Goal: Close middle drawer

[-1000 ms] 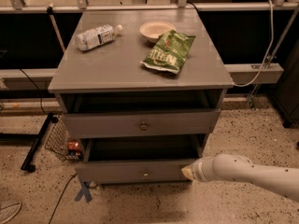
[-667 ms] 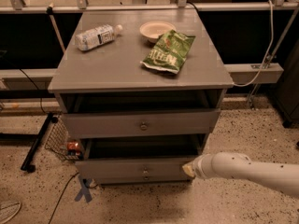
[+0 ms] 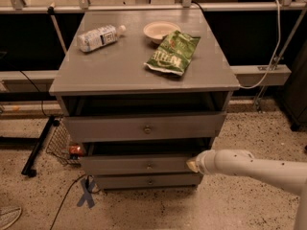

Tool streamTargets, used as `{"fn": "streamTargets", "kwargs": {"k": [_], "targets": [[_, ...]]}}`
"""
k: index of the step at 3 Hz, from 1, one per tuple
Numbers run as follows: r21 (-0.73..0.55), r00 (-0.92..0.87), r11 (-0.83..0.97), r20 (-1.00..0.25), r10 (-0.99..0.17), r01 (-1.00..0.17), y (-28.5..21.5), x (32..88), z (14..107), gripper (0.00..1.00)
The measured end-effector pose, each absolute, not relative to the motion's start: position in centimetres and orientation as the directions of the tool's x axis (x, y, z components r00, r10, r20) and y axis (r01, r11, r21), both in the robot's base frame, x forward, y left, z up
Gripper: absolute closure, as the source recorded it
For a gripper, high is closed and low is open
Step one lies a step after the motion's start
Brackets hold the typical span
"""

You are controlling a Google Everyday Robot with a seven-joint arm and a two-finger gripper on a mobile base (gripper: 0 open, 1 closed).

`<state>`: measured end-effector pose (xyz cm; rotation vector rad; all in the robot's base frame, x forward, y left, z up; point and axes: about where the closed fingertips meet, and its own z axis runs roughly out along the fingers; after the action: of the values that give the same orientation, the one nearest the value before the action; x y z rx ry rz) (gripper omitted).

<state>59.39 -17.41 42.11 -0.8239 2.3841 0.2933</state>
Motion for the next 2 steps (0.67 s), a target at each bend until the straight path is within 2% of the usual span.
{"fn": "streamTargets", "kwargs": {"k": [2], "targets": [[-0.009,-0.598,0.760,-0.613,-0.517,-0.650,-17.05,61.42,42.72,1.00]]}}
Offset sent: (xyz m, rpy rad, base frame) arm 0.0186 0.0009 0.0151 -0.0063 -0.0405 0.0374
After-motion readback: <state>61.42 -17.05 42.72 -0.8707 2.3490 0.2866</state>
